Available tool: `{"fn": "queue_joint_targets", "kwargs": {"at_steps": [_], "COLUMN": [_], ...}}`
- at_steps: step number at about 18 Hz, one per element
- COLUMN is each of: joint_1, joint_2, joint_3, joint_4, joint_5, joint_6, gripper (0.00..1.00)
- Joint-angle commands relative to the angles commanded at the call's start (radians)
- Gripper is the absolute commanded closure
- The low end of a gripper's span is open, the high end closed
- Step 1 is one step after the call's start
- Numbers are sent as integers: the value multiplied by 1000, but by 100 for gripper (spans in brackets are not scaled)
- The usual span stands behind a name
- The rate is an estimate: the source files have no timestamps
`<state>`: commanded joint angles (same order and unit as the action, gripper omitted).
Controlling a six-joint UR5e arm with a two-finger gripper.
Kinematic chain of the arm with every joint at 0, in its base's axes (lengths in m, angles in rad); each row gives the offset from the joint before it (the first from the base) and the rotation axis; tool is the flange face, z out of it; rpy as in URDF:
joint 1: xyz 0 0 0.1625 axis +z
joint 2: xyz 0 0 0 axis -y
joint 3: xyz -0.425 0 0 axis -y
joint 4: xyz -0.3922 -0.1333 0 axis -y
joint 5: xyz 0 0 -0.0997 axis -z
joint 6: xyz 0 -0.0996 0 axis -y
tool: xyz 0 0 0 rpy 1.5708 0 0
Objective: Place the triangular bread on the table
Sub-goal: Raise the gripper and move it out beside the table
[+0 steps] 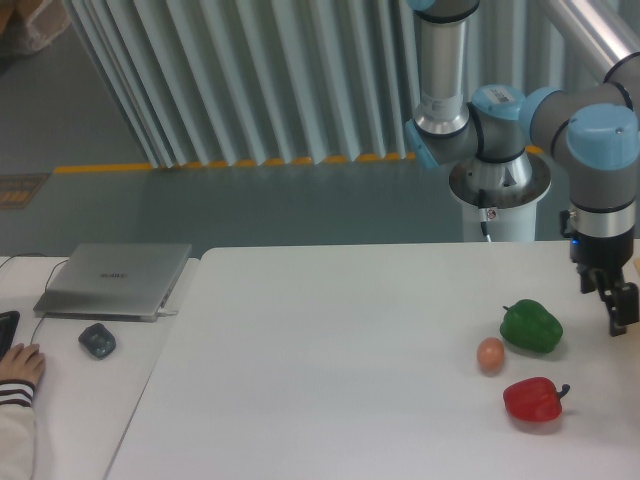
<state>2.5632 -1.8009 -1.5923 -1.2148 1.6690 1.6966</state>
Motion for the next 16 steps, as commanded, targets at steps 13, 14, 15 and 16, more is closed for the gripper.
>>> {"fn": "queue_joint_targets", "kwargs": {"at_steps": [13,14,15,16], "joint_1": [150,163,175,184], "joint_2": [2,2,2,2], "joint_3": [2,-2,-6,-9], "joint_4": [-22,-23,-26,-28], "joint_5": [-60,-74,-78,-81], "joint_6": [345,351,363,391], "gripper": [0,0,0,0]}}
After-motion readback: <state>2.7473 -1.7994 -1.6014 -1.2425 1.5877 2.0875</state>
